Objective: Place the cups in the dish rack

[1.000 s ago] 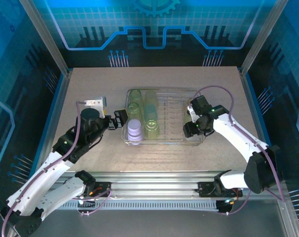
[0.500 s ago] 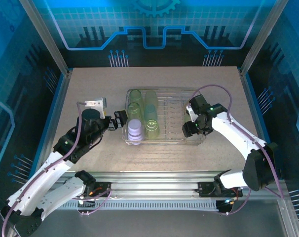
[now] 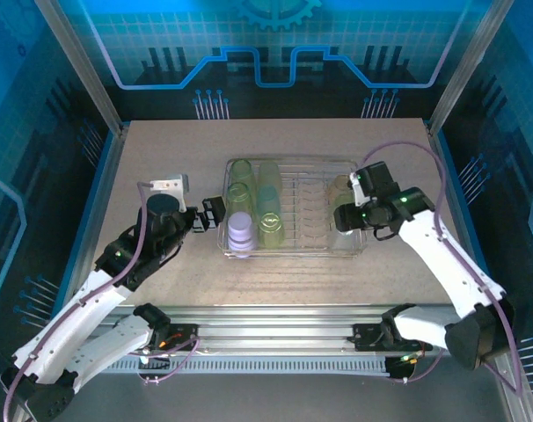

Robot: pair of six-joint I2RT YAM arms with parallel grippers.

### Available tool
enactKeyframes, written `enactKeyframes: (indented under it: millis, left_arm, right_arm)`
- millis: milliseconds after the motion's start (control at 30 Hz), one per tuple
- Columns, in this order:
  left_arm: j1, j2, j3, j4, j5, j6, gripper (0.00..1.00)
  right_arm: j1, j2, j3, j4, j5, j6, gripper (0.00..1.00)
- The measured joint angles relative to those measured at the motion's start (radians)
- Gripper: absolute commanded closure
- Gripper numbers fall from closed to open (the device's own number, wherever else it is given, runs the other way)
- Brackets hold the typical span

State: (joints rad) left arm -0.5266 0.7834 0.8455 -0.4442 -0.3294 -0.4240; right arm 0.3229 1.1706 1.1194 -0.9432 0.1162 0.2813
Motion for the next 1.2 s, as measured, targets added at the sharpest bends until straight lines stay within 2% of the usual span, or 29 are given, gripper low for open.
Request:
enactKeyframes:
  millis: [133, 233, 667, 1100, 1200]
  left_arm:
    - [0.0, 0.001, 0.0, 0.0, -0.008, 0.006, 0.01]
    - [0.0, 0.002, 0.0, 0.0, -0.008, 0.006, 0.01]
    - [0.0, 0.02, 0.0, 0.0, -0.008, 0.006, 0.01]
    - [0.0, 0.02, 0.0, -0.008, -0.015, 0.008, 0.01]
    - [0.0, 0.02, -0.004, -0.009, -0.016, 0.008, 0.01]
  right_arm:
    - [-0.093, -0.011, -0.003, -0.014, 0.001, 0.011, 0.34]
    - [-0.116, -0.008, -0.027, -0.018, 0.008, 0.014, 0.37]
    - [-0.121, 0.065, -0.127, 0.017, 0.006, 0.026, 0.66]
    - [-0.121, 0.128, -0.139, 0.04, 0.026, 0.045, 0.87]
    - [-0.121, 0.137, -0.138, 0.047, 0.023, 0.055, 0.98]
